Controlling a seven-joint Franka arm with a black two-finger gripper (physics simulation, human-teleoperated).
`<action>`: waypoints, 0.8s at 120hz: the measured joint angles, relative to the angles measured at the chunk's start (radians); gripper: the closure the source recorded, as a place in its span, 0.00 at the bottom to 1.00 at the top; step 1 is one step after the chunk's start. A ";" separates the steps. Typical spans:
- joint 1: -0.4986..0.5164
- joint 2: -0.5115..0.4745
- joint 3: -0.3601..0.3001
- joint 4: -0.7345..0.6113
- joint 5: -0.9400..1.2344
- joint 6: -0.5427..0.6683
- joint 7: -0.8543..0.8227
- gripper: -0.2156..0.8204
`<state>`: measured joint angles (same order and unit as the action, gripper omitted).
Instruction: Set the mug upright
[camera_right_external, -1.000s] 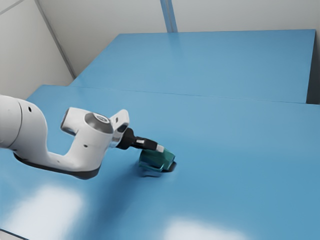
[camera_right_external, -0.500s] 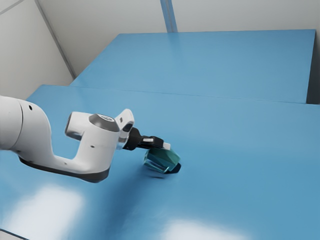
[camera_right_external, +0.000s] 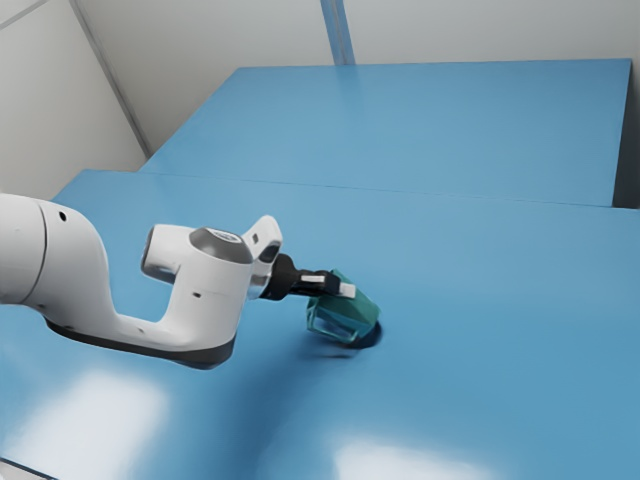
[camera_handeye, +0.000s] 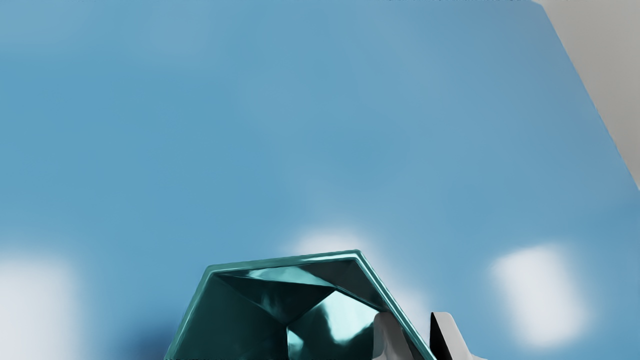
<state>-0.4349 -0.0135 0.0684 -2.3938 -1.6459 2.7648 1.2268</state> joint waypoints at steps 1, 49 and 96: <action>-0.001 -0.001 0.000 0.000 0.001 0.001 0.000 0.91; -0.048 0.006 0.063 0.081 0.338 0.024 -0.013 0.96; 0.007 -0.008 0.122 0.176 1.183 -0.232 -0.409 0.96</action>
<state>-0.4282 -0.0212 0.1907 -2.2183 -0.4628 2.5324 0.8174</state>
